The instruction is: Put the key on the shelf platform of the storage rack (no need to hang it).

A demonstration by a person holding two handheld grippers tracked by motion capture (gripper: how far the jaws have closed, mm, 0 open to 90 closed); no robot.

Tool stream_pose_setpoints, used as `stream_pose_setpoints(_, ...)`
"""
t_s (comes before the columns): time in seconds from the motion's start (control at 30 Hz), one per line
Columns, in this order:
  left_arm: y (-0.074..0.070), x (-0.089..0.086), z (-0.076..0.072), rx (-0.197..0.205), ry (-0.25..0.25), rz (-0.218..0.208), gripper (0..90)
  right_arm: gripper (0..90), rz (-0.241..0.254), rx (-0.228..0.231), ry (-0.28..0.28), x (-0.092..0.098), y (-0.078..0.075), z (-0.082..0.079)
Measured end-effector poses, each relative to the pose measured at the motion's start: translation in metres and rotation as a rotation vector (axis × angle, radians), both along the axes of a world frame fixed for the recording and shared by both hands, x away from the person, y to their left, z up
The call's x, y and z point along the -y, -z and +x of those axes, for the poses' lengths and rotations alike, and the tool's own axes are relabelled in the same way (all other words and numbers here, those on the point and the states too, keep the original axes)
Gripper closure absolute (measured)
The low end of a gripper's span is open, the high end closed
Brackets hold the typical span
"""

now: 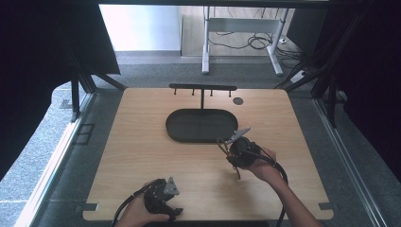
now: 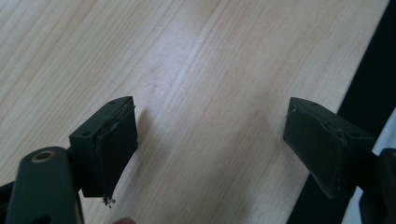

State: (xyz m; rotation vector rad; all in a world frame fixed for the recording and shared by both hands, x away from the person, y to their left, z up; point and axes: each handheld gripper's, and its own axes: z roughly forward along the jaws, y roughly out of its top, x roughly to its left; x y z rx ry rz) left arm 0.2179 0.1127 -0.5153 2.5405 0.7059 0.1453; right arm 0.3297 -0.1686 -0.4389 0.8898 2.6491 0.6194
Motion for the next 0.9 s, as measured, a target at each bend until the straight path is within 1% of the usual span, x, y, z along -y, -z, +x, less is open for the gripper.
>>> stream_pose_setpoints(0.07, -0.001, -0.002, 0.0, 0.006, -0.006, -0.007, 18.2, 66.7, 0.002, -0.005, 0.004, 0.001, -0.001, 0.0)
stream_pose_setpoints(0.1, -0.002, -0.002, 0.0, 0.008, -0.008, -0.006, 18.2, 66.6, 0.01, -0.003, 0.005, 0.003, -0.001, 0.0)
stream_pose_setpoints(0.2, -0.004, -0.006, 0.002, 0.015, -0.023, -0.006, 18.2, 66.7, 0.011, 0.0, 0.012, 0.007, -0.002, 0.001)
stream_pose_setpoints(0.33, -0.005, -0.009, 0.002, 0.022, -0.037, -0.019, 18.2, 66.7, 0.015, 0.004, 0.022, 0.011, -0.006, 0.002)
stream_pose_setpoints(0.47, -0.006, -0.008, 0.002, 0.022, -0.037, -0.021, 18.2, 67.0, 0.02, 0.012, 0.035, 0.018, -0.012, 0.007)
stream_pose_setpoints(0.63, -0.006, -0.009, 0.002, 0.023, -0.038, -0.019, 18.2, 67.0, 0.016, 0.014, 0.039, 0.02, -0.016, 0.011)
stream_pose_setpoints(0.73, -0.006, -0.009, 0.002, 0.025, -0.041, -0.026, 18.2, 67.0, 0.019, 0.012, 0.05, 0.023, -0.017, 0.014)
stream_pose_setpoints(0.9, -0.006, -0.01, 0.003, 0.025, -0.042, -0.025, 18.2, 67.1, 0.017, 0.016, 0.05, 0.024, -0.02, 0.018)
